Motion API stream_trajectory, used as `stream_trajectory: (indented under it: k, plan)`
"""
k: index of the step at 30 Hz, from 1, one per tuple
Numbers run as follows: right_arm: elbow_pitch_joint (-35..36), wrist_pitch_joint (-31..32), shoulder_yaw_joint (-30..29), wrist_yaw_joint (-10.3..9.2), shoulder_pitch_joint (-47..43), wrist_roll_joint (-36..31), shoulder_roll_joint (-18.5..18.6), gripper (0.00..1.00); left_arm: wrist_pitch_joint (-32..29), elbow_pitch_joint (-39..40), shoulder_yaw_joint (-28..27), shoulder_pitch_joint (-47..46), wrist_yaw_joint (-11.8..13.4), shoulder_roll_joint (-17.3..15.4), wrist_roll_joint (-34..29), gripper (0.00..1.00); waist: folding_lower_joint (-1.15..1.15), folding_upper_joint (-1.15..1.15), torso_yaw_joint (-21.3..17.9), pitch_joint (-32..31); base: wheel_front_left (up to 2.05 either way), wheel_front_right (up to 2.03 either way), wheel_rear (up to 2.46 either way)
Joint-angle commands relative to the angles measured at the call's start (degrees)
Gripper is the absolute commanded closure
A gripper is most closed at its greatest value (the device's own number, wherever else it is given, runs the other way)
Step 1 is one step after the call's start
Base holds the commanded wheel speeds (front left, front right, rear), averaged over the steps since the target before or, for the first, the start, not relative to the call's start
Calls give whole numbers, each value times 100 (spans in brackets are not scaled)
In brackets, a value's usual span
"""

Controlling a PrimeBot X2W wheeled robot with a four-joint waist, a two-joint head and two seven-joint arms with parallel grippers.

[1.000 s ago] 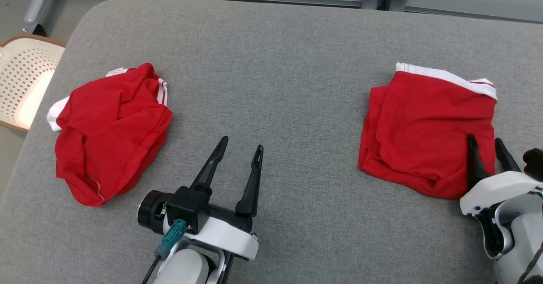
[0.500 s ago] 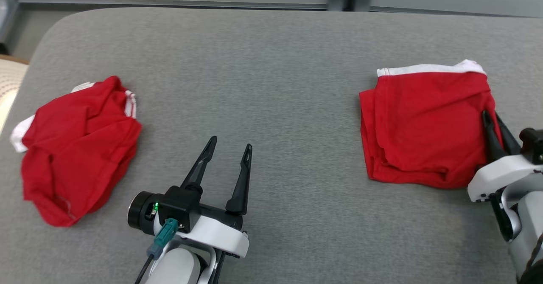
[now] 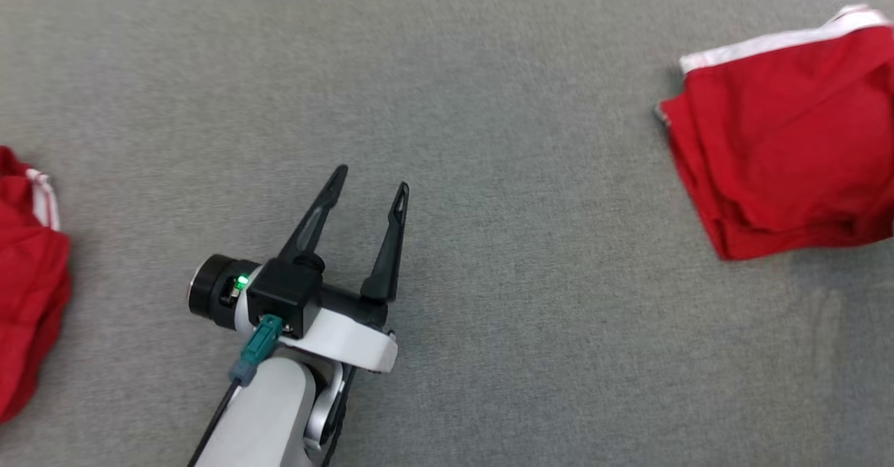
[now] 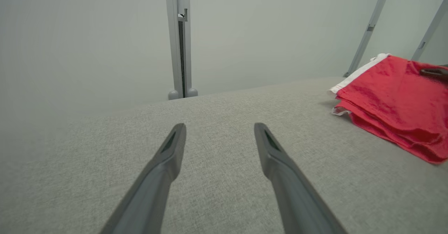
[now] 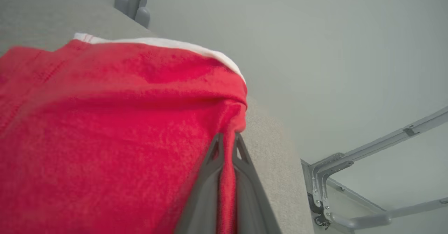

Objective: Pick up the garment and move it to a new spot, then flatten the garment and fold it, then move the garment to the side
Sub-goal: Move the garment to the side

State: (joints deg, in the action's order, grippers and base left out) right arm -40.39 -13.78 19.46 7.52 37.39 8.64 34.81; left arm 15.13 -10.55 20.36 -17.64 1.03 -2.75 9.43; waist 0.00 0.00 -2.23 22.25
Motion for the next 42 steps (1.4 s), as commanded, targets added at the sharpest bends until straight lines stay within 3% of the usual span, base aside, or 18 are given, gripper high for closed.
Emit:
stream_trajectory:
  k: [1, 3, 8, 20, 21, 22, 29, 33, 42]
  plan:
    - [-6, -63, 88, -6, 117, -144, 108, 100, 1, -2, -45, -107, -20, -30, -45, 0, 0, 0, -295, 345, 0, 0, 0]
    - [-79, -105, 455, -6, 379, -581, 525, 100, 1, 19, -108, -253, -105, -29, -177, 0, 0, 0, -406, 605, 0, 0, 0]
    - [-465, -140, 184, -8, 791, -930, 830, 100, 1, 33, -245, -424, -219, -26, -344, 0, 0, 0, -484, 860, 0, 0, 0]
    - [-1031, -150, -1253, -8, 962, -1254, 509, 100, -2, -46, -307, -506, -294, -33, -351, 0, 0, 0, -469, 980, 0, 0, 0]
    - [-1007, -149, -1321, -8, 945, -1270, 490, 65, -2, -53, -298, -507, -293, -34, -333, 0, 0, 0, -452, 966, 0, 0, 0]
    - [-983, -149, -1411, -8, 931, -1258, 465, 0, -2, -59, -296, -505, -282, -37, -319, 0, 0, 0, -438, 950, 0, 0, 0]
    - [-745, -150, -2153, -8, 760, -1240, 266, 0, 0, -60, -242, -415, -206, -31, -120, 0, 0, 0, -290, 662, 0, 0, 0]
    - [-407, -149, -2481, -8, 674, -887, -94, 0, 1, -34, -191, -327, -137, -23, 53, 0, 0, 0, -175, 337, 0, 0, 0]
    - [819, -138, -2172, -7, 41, -280, -858, 0, 1, 35, -170, -14, 25, -26, 375, 0, 0, 0, 156, -433, 0, 0, 0]
